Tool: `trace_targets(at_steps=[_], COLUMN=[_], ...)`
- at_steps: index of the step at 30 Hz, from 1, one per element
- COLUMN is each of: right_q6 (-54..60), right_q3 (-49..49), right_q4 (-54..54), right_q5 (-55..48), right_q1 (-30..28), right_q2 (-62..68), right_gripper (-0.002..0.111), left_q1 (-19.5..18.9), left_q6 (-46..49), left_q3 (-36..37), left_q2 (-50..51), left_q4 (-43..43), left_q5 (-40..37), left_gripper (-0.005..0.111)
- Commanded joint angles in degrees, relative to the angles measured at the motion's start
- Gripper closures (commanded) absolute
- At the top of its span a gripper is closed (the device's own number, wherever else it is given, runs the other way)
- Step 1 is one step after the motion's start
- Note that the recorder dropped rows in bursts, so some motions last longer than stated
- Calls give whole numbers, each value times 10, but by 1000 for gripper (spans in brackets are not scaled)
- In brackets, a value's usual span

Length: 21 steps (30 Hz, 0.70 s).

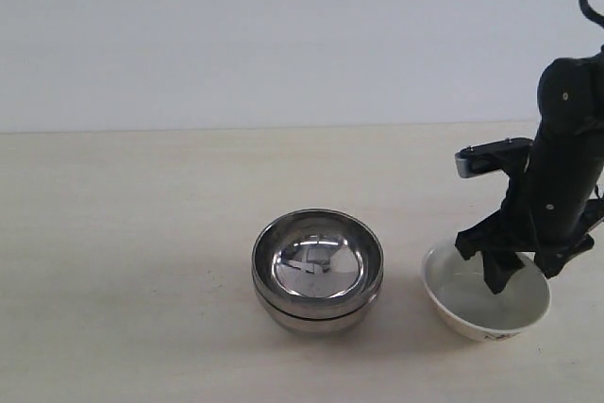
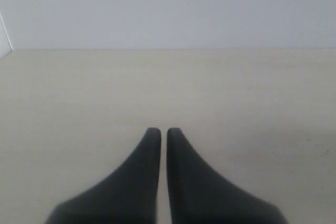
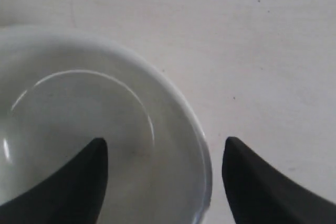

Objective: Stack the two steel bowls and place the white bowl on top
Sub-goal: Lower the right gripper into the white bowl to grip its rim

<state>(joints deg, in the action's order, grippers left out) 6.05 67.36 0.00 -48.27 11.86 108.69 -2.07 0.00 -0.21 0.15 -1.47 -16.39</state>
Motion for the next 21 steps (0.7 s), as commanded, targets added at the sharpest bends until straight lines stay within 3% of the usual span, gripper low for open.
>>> trace_targets(at_steps=[1, 4, 7, 10, 13, 21], right_q6=[0, 0, 0, 2, 18, 23], right_q3=[-2, -2, -2, -2, -2, 2], right_q4=[0, 0, 0, 0, -3, 0], right_q5=[35, 46, 56, 60, 60, 68], right_q1=[-4, -4, -4, -4, -4, -4], right_q2=[28, 45, 49, 49, 49, 45], right_gripper=[52, 52, 61, 80, 109, 108], left_q1=[-2, -2, -2, -2, -2, -2], left_q6=[-5, -5, -5, -5, -5, -5], left_q3=[2, 2, 2, 2, 2, 2], left_q2=[-1, -1, -1, -1, -1, -1], left_q4=[4, 4, 4, 4, 4, 4], left_q5=[1, 1, 1, 1, 1, 1], left_gripper=[103, 103, 103, 103, 103, 103])
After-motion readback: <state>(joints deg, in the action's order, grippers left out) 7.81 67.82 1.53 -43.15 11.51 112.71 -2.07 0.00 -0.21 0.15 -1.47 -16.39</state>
